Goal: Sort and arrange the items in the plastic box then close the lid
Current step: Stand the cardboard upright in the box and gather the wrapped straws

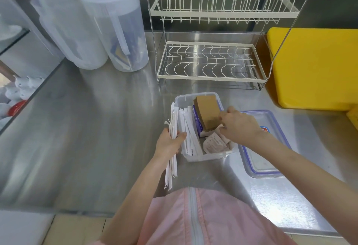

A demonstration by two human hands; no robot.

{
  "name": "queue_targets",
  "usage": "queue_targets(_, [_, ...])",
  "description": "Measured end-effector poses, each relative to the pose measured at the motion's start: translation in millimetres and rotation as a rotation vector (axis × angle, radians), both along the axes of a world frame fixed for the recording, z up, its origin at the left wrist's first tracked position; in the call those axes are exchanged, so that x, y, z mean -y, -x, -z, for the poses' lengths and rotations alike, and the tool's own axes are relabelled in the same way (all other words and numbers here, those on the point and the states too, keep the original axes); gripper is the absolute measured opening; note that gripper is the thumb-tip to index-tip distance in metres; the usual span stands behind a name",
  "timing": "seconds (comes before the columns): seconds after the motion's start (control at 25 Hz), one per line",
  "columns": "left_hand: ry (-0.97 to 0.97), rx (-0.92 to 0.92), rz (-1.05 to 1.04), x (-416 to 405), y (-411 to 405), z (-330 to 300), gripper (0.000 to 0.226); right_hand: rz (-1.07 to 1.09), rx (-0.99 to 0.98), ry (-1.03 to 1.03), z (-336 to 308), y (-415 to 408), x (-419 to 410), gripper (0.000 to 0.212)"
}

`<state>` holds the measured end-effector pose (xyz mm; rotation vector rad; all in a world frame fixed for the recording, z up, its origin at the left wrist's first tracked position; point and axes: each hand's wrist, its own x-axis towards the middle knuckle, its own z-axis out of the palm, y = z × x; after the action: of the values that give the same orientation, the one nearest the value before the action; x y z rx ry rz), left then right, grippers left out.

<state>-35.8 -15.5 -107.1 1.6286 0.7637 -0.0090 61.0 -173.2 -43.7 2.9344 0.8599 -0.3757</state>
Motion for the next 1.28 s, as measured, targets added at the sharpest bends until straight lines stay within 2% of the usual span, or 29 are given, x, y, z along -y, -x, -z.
queue_targets(0.12, [0.058,0.136,-0.125,-3,-2,-14,0.019,0.044,-0.083,-0.339,-8,5,-3,0.028])
queue_targets(0.2, [0.158,0.304,-0.191,-2,-8,-32,0.033,0.158,-0.376,-0.681,-11,16,-16,0.029])
queue_targets(0.32, [0.250,0.583,-0.272,2,-24,-68,0.049,0.567,-0.878,-1.238,-5,36,-46,0.033])
queue_targets(0.44, [0.335,0.797,-0.308,-4,-40,-101,0.055,0.872,-1.203,-1.564,6,48,-63,0.043])
queue_targets(0.56, [0.340,0.790,-0.263,13,-41,-102,0.045,0.991,-1.600,-1.805,-1,48,-69,0.049])
queue_targets(0.64, [0.298,0.677,-0.221,35,-36,-89,0.046,0.982,-1.685,-1.932,-9,46,-72,0.041])
queue_targets(0.72, [0.297,0.604,-0.188,41,-33,-81,0.052,0.896,-1.597,-1.845,-13,46,-72,0.035])
queue_targets(0.76, [0.304,0.586,-0.166,38,-33,-79,0.055,0.809,-1.482,-1.748,-15,44,-69,0.040])
queue_targets(0.84, [0.271,0.551,-0.118,28,-32,-78,0.054,0.646,-1.080,-1.610,-25,29,-59,0.050])
queue_targets(0.92, [0.192,0.458,-0.061,25,-28,-74,0.050,0.408,-0.572,-1.572,-52,11,-49,0.043])
queue_targets(0.96, [0.156,0.403,-0.029,26,-26,-70,0.047,0.218,-0.397,-1.550,-69,4,-45,0.041])
queue_targets(1.04, [0.101,0.325,0.041,33,-25,-65,0.043,-0.111,-0.169,-1.393,-85,-4,-45,0.043])
queue_targets(1.12, [0.113,0.290,0.091,37,-27,-64,0.039,-0.304,-0.079,-1.073,-80,-3,-52,0.038])
queue_targets(1.2, [0.165,0.259,0.115,38,-28,-64,0.034,-0.382,-0.107,-0.772,-65,-3,-60,0.029])
queue_targets(1.28, [0.215,0.200,0.087,36,-28,-62,0.029,-0.297,-0.213,-0.726,-56,-11,-63,0.029])
